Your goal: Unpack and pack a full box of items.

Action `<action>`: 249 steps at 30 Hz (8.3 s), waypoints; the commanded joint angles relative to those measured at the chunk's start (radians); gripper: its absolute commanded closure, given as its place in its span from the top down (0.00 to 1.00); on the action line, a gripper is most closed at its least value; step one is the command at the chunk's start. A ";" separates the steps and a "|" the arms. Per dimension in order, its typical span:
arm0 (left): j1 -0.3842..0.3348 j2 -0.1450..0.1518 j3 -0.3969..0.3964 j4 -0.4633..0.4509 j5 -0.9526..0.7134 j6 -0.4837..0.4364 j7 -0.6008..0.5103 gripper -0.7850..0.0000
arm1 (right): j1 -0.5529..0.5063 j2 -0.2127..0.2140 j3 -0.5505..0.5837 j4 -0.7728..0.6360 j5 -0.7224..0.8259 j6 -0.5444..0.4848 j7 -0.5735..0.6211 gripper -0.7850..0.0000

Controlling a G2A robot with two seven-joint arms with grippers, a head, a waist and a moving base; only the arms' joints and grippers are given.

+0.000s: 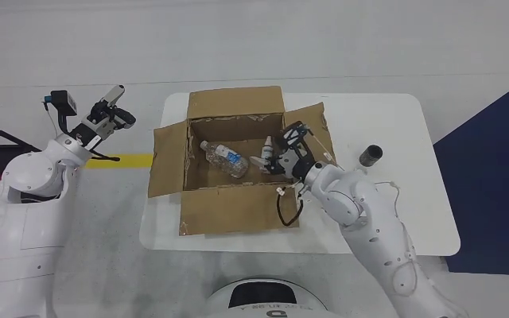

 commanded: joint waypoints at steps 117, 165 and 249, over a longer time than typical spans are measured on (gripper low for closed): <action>0.000 0.000 0.000 0.000 0.000 0.000 0.000 1.00 | -0.019 0.068 0.247 -0.018 0.447 -0.151 0.162 0.00; 0.000 0.000 0.000 0.000 0.000 0.000 0.000 1.00 | 0.258 -0.040 -0.191 0.200 -0.177 0.157 -0.073 0.43; 0.000 0.000 0.000 0.000 0.000 0.000 0.000 1.00 | -0.112 0.101 0.559 0.270 -0.036 0.016 0.058 0.00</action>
